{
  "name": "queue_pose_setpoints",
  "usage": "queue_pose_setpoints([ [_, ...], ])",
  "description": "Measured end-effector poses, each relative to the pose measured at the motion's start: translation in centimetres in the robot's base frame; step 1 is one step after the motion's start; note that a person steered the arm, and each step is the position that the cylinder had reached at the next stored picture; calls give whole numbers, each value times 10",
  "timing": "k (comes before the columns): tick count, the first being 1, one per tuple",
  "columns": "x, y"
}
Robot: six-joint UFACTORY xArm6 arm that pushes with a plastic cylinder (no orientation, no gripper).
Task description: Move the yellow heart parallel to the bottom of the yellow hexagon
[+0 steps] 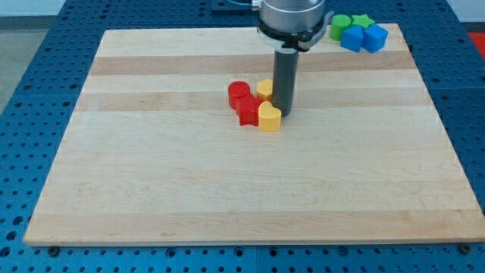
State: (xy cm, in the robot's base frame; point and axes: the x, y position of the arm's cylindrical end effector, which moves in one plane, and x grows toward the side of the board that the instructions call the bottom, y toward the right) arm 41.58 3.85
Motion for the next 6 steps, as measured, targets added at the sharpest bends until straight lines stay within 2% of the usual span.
queue_pose_setpoints([
  [3,5,-56],
  [4,13,-57],
  [5,24,-44],
  [6,16,0],
])
